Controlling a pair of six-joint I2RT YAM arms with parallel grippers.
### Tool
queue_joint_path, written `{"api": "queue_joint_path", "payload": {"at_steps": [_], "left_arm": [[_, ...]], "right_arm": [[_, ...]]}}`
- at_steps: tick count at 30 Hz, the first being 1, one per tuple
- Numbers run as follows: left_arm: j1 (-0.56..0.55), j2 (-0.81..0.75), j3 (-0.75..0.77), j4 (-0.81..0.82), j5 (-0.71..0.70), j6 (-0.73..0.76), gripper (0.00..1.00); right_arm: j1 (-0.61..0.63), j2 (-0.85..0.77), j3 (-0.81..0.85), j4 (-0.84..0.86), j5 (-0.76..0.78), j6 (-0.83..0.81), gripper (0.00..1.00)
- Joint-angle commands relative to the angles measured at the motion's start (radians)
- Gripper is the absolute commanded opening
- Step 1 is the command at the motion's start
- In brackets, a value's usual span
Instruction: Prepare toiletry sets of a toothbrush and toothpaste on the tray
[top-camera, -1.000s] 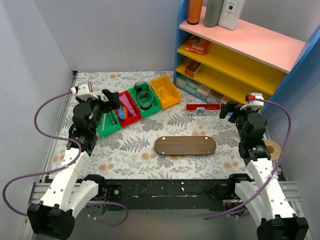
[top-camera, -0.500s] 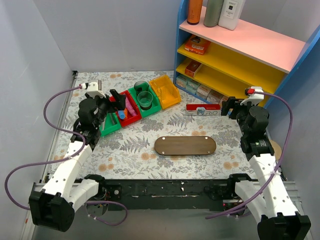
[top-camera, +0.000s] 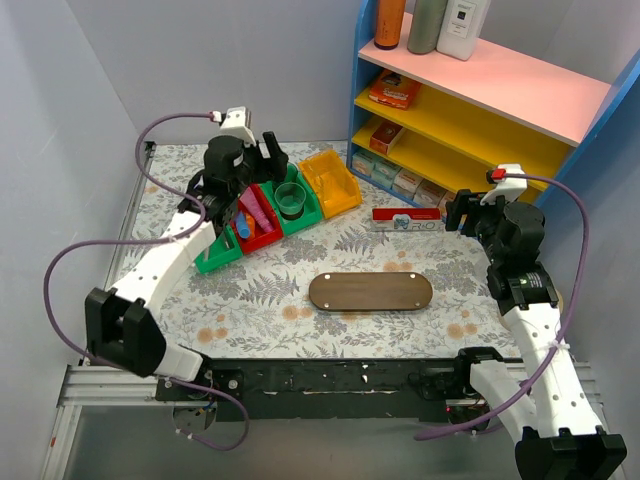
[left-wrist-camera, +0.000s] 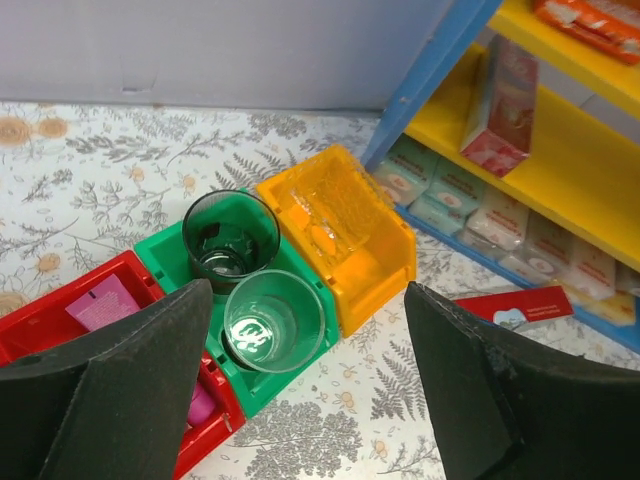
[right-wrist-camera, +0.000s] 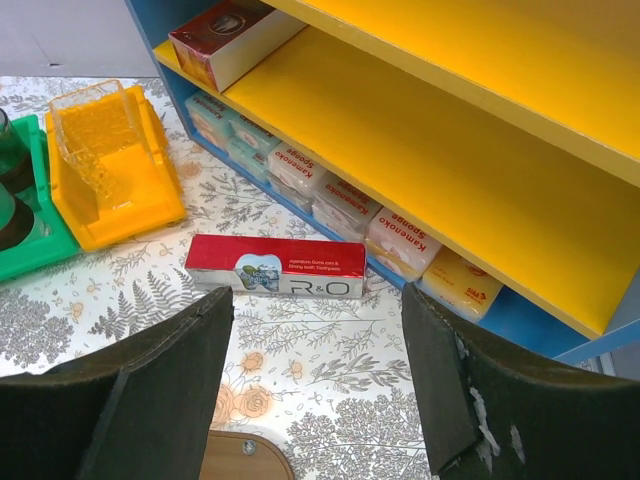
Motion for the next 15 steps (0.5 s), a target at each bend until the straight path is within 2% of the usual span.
{"api": "queue_joint_path", "payload": {"at_steps": [1, 6, 10, 15], "left_arm": [[0.003, 0.097, 0.092, -0.154, -0.027, -0.054, 0.75], [0.004, 0.125, 0.054, -0.148, -0.05, -0.051, 0.61], [0.006, 0.14, -0.011, -0.104, -0.057, -0.052, 0.55], [0.004, 0.194, -0.003, -0.107, -0.047, -0.06, 0.5]], "right_arm": [[0.002, 0.0, 0.065, -0.032, -0.019, -0.029, 0.75], [0.002, 0.006, 0.073, -0.036, -0.011, -0.028, 0.73], [0.002, 0.025, 0.074, -0.032, -0.037, -0.015, 0.72], [0.002, 0.045, 0.071, -0.025, -0.041, -0.005, 0.71]]}}
